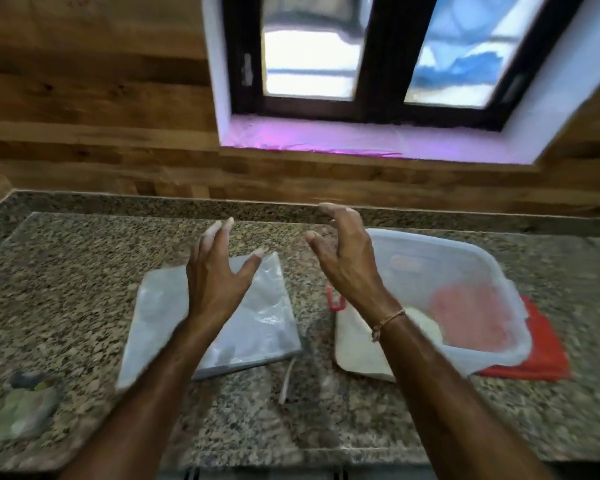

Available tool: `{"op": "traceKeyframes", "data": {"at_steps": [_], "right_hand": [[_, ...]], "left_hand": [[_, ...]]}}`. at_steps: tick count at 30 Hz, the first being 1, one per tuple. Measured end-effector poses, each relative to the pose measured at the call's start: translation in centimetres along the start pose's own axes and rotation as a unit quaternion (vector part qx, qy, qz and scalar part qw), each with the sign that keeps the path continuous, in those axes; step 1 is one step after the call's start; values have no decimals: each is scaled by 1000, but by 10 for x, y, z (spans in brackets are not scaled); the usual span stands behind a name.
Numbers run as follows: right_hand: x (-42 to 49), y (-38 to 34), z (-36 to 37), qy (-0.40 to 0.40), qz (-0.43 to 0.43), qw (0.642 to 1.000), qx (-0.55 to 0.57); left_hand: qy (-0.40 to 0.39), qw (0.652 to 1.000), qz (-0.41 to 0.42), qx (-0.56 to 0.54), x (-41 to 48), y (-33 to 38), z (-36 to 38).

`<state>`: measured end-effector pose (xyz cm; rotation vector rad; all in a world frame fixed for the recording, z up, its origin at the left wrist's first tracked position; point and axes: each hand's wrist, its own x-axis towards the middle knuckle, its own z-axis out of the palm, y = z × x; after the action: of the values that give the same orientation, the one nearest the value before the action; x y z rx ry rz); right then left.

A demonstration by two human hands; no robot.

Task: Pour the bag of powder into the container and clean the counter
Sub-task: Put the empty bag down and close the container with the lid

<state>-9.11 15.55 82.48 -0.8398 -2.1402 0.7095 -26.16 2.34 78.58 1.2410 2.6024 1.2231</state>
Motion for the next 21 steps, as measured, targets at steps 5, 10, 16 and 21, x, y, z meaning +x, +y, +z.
{"op": "traceKeyframes", "data": {"at_steps": [5, 10, 16, 21], "right_hand": [[-13, 80, -124, 73, 15, 996, -50], [-42, 194, -230, 100, 115, 985, -81], [-91, 292, -291, 39, 229, 965, -122], [-119, 363, -303, -46, 336, 931, -131]], "left_hand": [[-23, 998, 67, -6, -21, 123, 64], [-94, 991, 93, 0, -65, 229, 153], [-181, 973, 139, 27, -102, 314, 244], [-245, 956, 141, 83, -111, 337, 287]]}}
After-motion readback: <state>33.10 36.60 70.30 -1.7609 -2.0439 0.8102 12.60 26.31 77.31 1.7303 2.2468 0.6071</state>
